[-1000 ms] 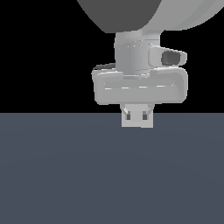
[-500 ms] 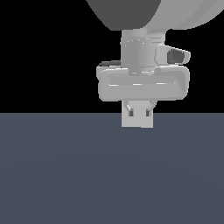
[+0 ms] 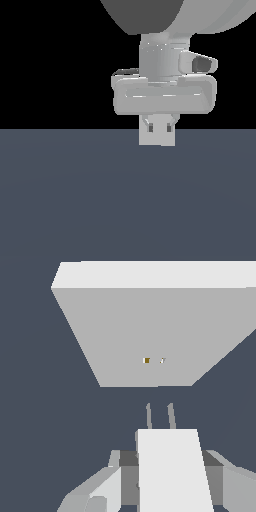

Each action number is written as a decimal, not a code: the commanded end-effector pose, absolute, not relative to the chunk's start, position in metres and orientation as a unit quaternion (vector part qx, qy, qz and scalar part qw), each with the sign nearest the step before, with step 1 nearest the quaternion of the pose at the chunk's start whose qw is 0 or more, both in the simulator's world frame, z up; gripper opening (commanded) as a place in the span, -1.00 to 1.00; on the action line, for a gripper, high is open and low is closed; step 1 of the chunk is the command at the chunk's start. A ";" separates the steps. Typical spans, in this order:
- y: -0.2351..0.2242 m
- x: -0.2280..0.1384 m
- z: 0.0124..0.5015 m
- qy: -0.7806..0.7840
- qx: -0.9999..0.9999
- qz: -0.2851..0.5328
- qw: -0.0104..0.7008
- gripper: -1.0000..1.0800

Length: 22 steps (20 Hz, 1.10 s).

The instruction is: Plug the charger into the wall socket.

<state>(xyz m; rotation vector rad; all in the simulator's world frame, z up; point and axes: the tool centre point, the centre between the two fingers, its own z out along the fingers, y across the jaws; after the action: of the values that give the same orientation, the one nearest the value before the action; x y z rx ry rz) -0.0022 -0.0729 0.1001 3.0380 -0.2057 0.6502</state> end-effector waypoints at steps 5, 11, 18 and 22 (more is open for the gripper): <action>-0.073 0.003 0.100 -0.066 0.976 0.209 0.014 -1.00; -0.076 0.021 0.100 -0.066 0.976 0.209 0.013 -1.00; -0.079 0.043 0.100 -0.065 0.976 0.208 0.013 -1.00; -0.079 0.047 0.100 -0.065 0.976 0.208 0.013 -1.00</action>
<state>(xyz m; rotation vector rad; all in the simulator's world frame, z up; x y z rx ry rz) 0.0457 -0.0791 0.1000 3.0401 -0.2021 0.6487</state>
